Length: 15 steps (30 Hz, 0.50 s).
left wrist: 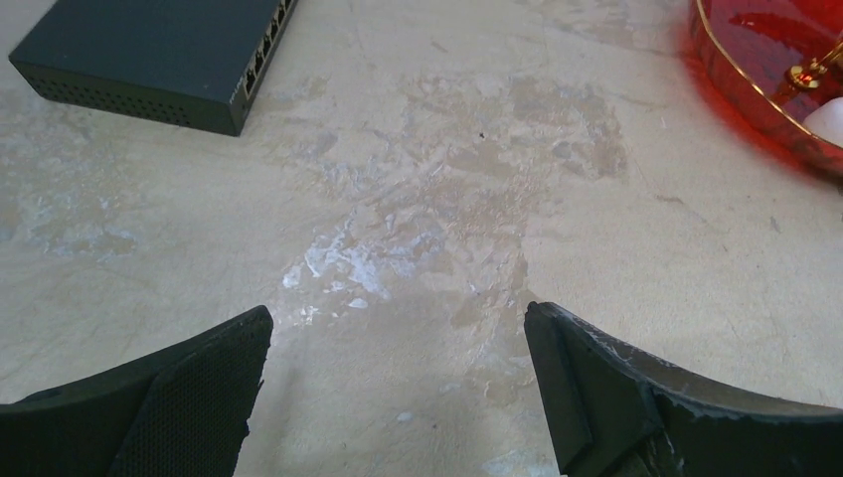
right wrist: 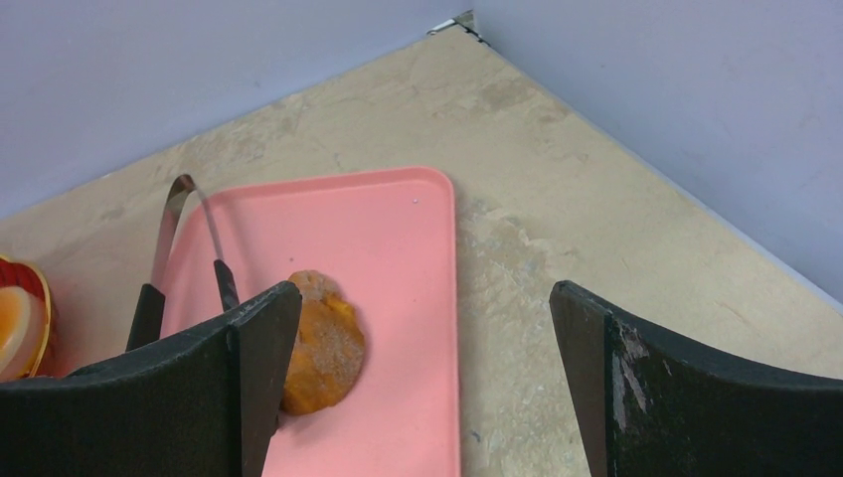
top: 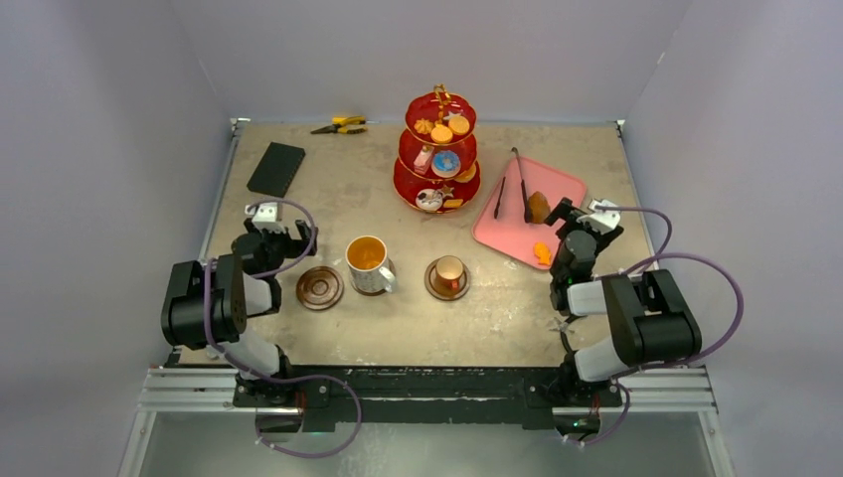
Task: Serve the afternoon tea
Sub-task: Reset both arms
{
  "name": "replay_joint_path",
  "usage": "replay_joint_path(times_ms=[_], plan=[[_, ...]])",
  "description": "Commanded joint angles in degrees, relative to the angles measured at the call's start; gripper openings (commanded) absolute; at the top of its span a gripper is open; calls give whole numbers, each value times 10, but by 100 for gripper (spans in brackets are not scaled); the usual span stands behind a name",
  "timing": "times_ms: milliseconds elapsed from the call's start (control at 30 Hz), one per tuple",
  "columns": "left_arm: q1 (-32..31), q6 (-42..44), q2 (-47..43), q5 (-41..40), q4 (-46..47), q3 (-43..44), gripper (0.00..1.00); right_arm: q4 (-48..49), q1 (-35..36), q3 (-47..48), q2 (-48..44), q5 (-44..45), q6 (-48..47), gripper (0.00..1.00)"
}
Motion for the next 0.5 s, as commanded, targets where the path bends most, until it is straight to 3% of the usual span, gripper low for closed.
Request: replay_joint_path(times_ms=[0,67,167,200,233,300,367,433,467], plan=[[-6,-23,27,-15,205,-39,99,79,-3,15,22,-48,-48,99],[-24,-4,20,-37,214,-51,99,93,-3,14,26,-79,-66,99],[-69,48,28,-75,243,-73,99,190,-1,-28,38,-136,-97,98],[-85,55,55,-85,309,-88,99,279,2,-52,63,-142,-122,99],[-93,56,74,-91,340,-95,99,281,7,-54,70,-126,-130,99],[-100,64,31,-121,205,-61,99,176,9,-24,51,-123,-92,99],[-100,51,55,-125,196,-26,99,183,-3,-15,65,-126,-88,99],[-107,64,35,-143,121,-12,99,145,-8,-10,55,-134,-69,99],[-108,62,45,-142,156,-19,99,164,-9,-14,61,-134,-75,99]])
